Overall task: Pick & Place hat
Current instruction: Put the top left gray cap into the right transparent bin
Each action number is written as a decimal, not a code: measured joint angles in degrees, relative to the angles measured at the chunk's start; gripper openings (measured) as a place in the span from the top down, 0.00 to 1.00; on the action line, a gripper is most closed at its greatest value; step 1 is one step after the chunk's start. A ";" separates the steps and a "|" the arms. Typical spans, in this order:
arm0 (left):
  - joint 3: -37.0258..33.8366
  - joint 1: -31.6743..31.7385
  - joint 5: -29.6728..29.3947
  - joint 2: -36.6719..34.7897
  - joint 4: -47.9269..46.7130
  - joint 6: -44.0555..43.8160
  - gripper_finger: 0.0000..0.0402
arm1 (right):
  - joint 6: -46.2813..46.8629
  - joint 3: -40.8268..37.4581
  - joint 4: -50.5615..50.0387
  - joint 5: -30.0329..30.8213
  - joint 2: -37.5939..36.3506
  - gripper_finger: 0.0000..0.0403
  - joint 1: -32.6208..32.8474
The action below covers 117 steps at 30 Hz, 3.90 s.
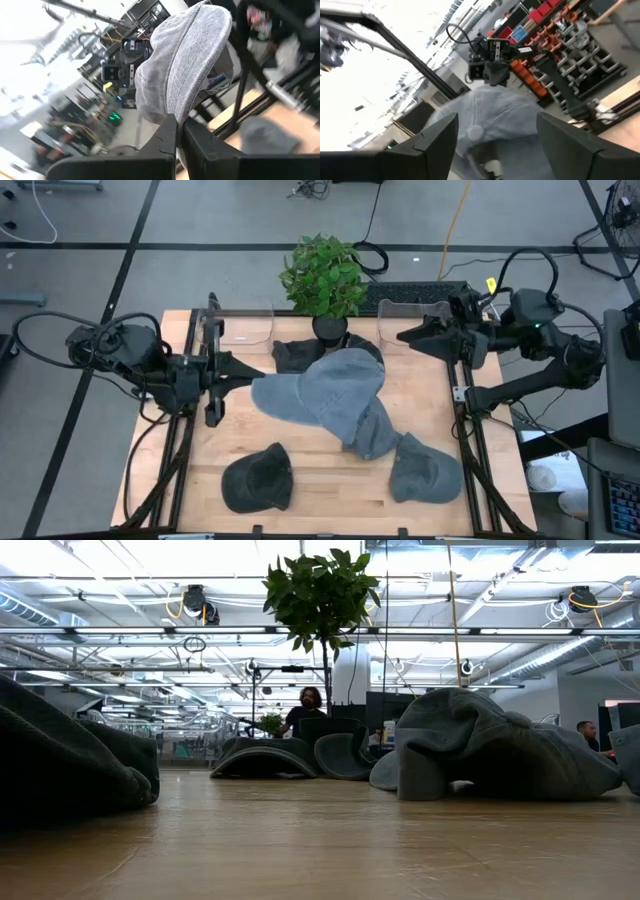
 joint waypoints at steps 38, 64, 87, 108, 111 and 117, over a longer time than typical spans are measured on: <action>-0.02 0.22 -7.57 1.65 -4.86 29.00 0.98 | 25.70 3.81 5.26 -8.38 12.39 0.94 0.56; 0.00 0.28 -8.53 0.10 1.82 -22.94 0.69 | 10.60 3.79 -0.51 -13.32 7.56 0.94 0.48; 0.00 0.27 -3.83 -1.39 6.04 -69.59 0.68 | -24.16 16.34 -29.65 6.42 8.10 0.94 0.50; 0.00 2.27 -7.01 -2.13 5.94 -64.13 0.68 | -57.85 25.06 -55.74 9.29 9.72 0.94 -18.77; 0.00 2.80 -7.02 -2.23 5.97 -64.01 0.68 | -63.30 25.06 -59.37 8.98 10.92 0.94 -23.26; 0.00 3.99 -7.00 -2.21 5.80 -64.00 0.68 | -73.32 25.06 -62.88 4.70 12.62 0.94 -32.67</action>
